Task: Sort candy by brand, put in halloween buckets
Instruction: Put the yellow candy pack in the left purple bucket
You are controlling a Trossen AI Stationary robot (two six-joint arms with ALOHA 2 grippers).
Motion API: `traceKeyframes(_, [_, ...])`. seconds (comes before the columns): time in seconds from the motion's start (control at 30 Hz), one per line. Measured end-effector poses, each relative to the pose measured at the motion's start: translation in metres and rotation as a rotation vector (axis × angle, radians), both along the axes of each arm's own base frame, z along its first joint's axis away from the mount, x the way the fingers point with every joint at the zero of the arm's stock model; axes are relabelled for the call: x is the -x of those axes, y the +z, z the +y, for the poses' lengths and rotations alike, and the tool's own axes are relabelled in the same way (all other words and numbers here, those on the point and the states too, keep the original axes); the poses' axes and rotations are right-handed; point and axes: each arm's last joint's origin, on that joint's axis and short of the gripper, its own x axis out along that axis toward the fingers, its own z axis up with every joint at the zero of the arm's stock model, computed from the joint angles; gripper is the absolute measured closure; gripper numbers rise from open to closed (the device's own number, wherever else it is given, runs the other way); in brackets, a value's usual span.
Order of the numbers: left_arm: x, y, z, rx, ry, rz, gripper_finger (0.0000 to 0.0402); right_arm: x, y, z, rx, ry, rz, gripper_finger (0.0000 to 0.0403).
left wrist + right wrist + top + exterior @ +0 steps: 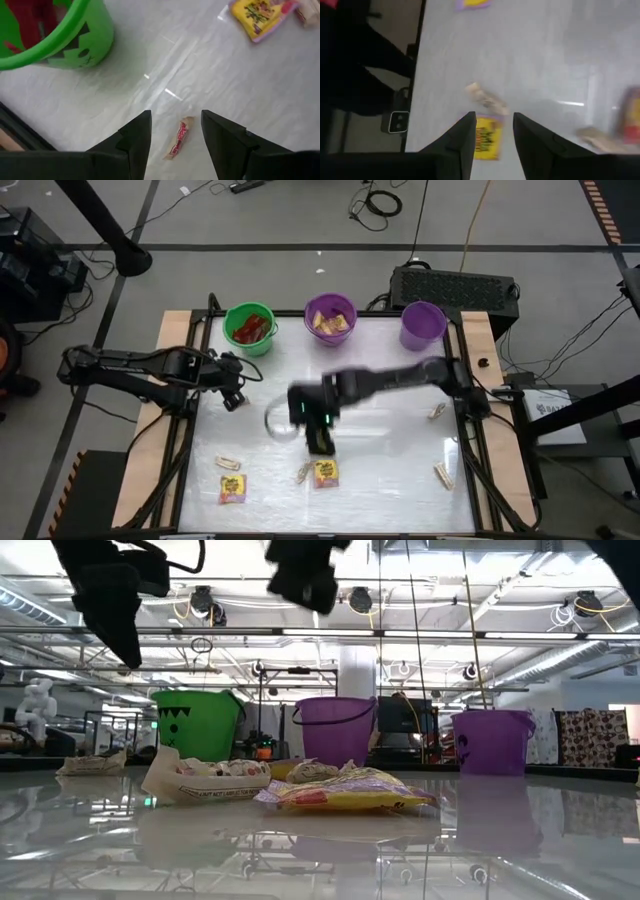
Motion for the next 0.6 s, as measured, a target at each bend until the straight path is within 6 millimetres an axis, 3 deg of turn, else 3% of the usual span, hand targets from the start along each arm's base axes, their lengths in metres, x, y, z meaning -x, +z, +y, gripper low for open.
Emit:
traceKeyframes(0.13, [-0.001, 0.0, -0.003, -0.007, -0.051, -0.004, 0.0221, 0.006, -0.012, 0.062, 0.08, -0.009, 0.027, 0.028])
traceKeyframes(0.3, [-0.007, 0.003, -0.005, -0.033, -0.125, -0.046, 0.0221, 0.009, -0.039, 0.115, 0.139, -0.089, 0.063, 0.028])
traceKeyframes(0.43, [-0.015, 0.005, -0.006, -0.023, -0.155, -0.115, 0.0221, 0.008, -0.068, 0.133, 0.193, -0.185, 0.126, 0.028])
traceKeyframes(0.6, [-0.023, 0.004, -0.008, 0.011, -0.21, -0.138, 0.0221, 0.01, -0.081, 0.129, 0.252, -0.313, 0.196, 0.028])
